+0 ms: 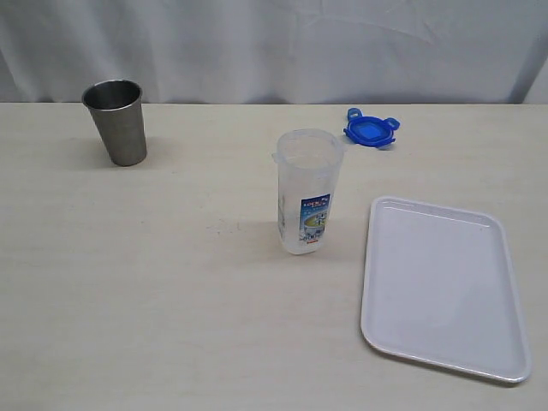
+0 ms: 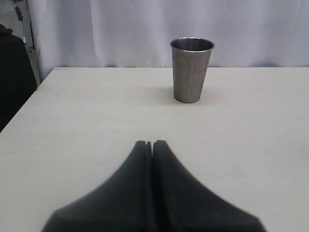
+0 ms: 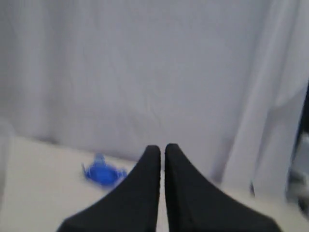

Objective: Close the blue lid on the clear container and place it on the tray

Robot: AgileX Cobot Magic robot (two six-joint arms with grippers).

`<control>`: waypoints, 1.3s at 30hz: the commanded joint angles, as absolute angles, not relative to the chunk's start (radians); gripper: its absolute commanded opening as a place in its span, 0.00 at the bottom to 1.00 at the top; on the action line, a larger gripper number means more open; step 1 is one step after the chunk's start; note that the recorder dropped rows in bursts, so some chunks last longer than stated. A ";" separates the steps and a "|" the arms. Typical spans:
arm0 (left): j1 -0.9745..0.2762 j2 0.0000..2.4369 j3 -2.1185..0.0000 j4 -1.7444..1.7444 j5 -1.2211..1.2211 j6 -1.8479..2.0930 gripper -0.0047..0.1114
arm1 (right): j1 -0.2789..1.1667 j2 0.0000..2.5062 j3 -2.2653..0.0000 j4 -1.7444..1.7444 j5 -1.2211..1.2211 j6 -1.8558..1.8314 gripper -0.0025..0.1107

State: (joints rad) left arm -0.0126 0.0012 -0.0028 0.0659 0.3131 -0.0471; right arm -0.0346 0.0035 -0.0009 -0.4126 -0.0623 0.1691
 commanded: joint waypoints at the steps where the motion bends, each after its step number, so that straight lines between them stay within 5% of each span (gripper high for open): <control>1: -0.010 0.000 0.000 0.068 0.309 -0.046 0.11 | -0.032 0.000 0.000 -0.389 -0.690 0.232 0.06; 4: -0.010 0.000 0.000 0.068 0.309 -0.046 0.11 | -0.032 0.000 0.000 -0.307 -0.945 0.338 0.06; 7: -0.010 0.000 0.000 0.068 0.309 -0.046 0.11 | -0.032 0.000 -0.034 -0.330 -0.951 0.487 0.06; 13: -0.010 0.000 0.000 0.068 0.309 -0.046 0.11 | -0.032 0.135 -0.372 -0.349 -0.129 0.636 0.08; 21: -0.010 0.000 0.000 0.068 0.309 -0.046 0.11 | -0.032 0.734 -0.813 -0.349 0.305 0.621 0.42; 26: -0.010 0.000 0.000 0.068 0.309 -0.046 0.11 | -0.032 1.141 -1.094 -0.126 0.742 0.283 0.45; 30: -0.010 0.000 0.000 0.068 0.309 -0.046 0.11 | -0.034 1.457 -1.226 0.232 0.744 0.000 0.45; 39: -0.010 0.000 0.000 0.068 0.309 -0.046 0.11 | -0.032 1.991 -1.459 0.637 0.532 -0.023 0.45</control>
